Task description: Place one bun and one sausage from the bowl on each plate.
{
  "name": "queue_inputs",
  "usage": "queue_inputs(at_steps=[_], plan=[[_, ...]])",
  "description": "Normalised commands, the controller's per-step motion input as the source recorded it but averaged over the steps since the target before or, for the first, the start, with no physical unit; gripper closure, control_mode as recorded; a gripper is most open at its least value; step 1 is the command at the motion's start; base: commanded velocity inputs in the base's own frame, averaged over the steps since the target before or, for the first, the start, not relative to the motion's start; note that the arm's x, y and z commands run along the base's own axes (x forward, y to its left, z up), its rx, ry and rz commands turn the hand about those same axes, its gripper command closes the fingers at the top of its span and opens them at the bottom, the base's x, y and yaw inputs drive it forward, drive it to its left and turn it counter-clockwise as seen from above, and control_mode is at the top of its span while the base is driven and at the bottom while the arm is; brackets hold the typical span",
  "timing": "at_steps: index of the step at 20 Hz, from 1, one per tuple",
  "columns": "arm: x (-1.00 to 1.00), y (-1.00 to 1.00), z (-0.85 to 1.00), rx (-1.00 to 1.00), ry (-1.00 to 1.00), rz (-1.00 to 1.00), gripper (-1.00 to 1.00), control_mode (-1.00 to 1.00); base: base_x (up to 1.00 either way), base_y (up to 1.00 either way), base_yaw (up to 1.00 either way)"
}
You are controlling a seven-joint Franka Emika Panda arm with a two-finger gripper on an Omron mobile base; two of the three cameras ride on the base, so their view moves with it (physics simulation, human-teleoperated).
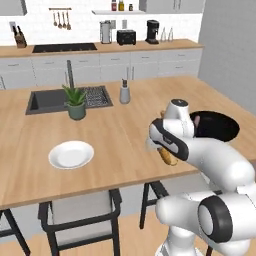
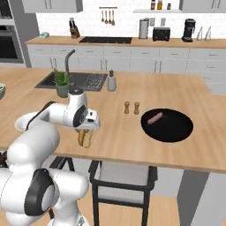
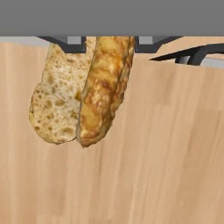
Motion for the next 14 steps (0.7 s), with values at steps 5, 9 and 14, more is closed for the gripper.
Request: queue_inputs(at_steps=[5,9,14], plan=[[0.0,0.0,0.0,0.0,0.0,0.0,1.0,1.0,-0.14,1.0,0.0],[0.0,0.0,0.0,0.0,0.0,0.0,1.0,1.0,0.0,1.0,0.0],[0.0,0.0,0.0,0.0,0.0,0.0,1.0,1.0,0.42,0.78,0.0]])
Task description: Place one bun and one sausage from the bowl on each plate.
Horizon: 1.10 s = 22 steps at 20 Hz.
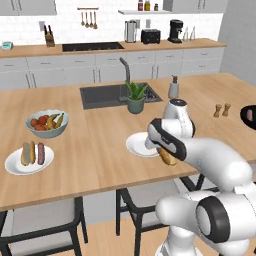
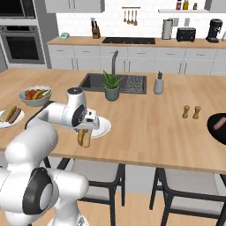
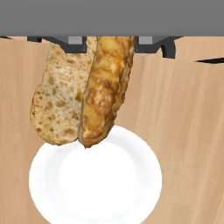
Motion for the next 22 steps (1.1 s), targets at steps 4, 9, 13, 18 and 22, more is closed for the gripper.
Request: queue_inputs(at_steps=[4,9,13,18,22], plan=[[0.68,0.21,0.0,0.0,0.01,0.01,1.0,-1.0,0.19,0.09,0.0],[1.0,0.14,0.0,0.0,0.11,0.05,1.0,-1.0,0.0,0.0,0.0],[1.0,0.35,0.0,0.0,0.15,0.06,1.0,-1.0,0.0,0.0,0.0],[1.0,0.33,-0.31,0.0,0.11,0.1,1.0,-1.0,0.0,0.0,0.0],[0.76,0.15,-0.61,-0.04,0.13,0.12,1.0,-1.0,0.0,0.0,0.0]])
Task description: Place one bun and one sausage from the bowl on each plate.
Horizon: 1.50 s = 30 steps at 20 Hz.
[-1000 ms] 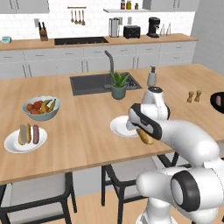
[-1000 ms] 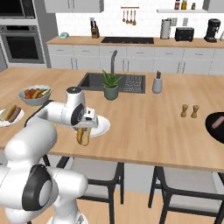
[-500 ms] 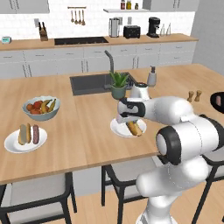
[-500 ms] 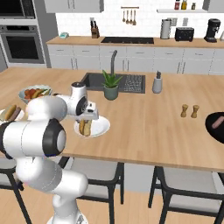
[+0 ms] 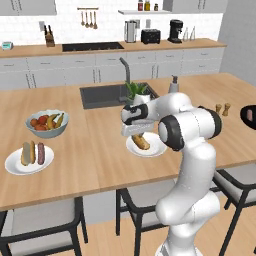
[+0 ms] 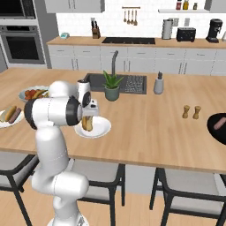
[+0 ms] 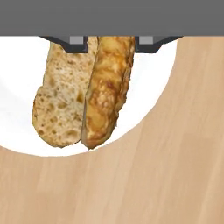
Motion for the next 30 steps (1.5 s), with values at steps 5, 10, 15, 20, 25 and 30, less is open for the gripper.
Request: queue_inputs(at_steps=[5,10,15,20,25,30], plan=[[-0.11,-0.1,-0.57,0.0,0.03,0.03,1.0,-1.0,0.0,0.0,0.0],[-0.27,-0.01,-0.12,0.01,-0.04,0.0,-1.0,-1.0,0.0,0.0,0.0],[-0.19,-0.04,0.0,0.01,-0.03,0.0,-1.0,-1.0,0.0,0.0,0.0],[-0.03,0.0,0.0,0.0,0.0,0.0,-1.0,-1.0,0.0,0.0,0.0],[-0.21,0.0,0.27,0.0,-0.08,0.0,-1.0,-1.0,0.0,0.0,0.0],[-0.8,0.0,0.79,0.0,-0.19,0.0,-1.0,-1.0,0.0,0.0,0.0]])
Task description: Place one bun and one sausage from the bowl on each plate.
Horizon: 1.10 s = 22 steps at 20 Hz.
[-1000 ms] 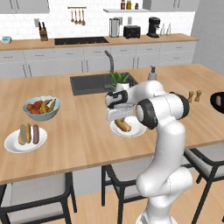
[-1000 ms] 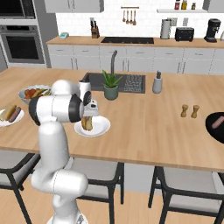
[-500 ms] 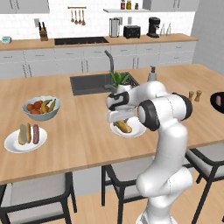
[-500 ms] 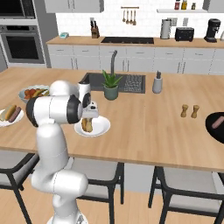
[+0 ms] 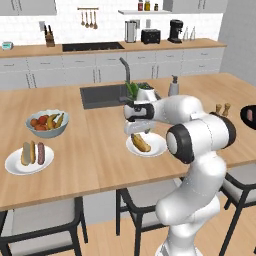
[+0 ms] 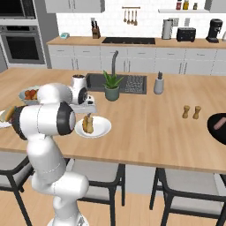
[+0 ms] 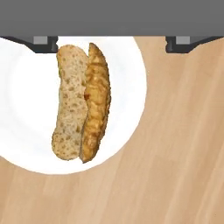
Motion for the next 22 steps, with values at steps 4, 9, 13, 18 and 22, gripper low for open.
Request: queue_inputs(at_steps=[4,9,13,18,22], plan=[[-1.0,0.0,0.68,0.01,-0.2,-0.01,-1.0,-1.0,0.0,0.0,0.0],[-1.0,-0.03,0.58,0.05,-0.03,-0.15,-1.0,-1.0,0.0,0.0,0.0],[-1.0,-0.18,0.37,0.1,0.0,-0.22,-1.0,-1.0,0.0,0.0,0.0],[-1.0,-0.44,0.2,0.04,-0.08,-0.15,-1.0,-1.0,0.0,0.0,0.0],[-0.54,0.0,0.0,0.0,-0.03,0.0,-1.0,-1.0,0.0,0.0,0.0]])
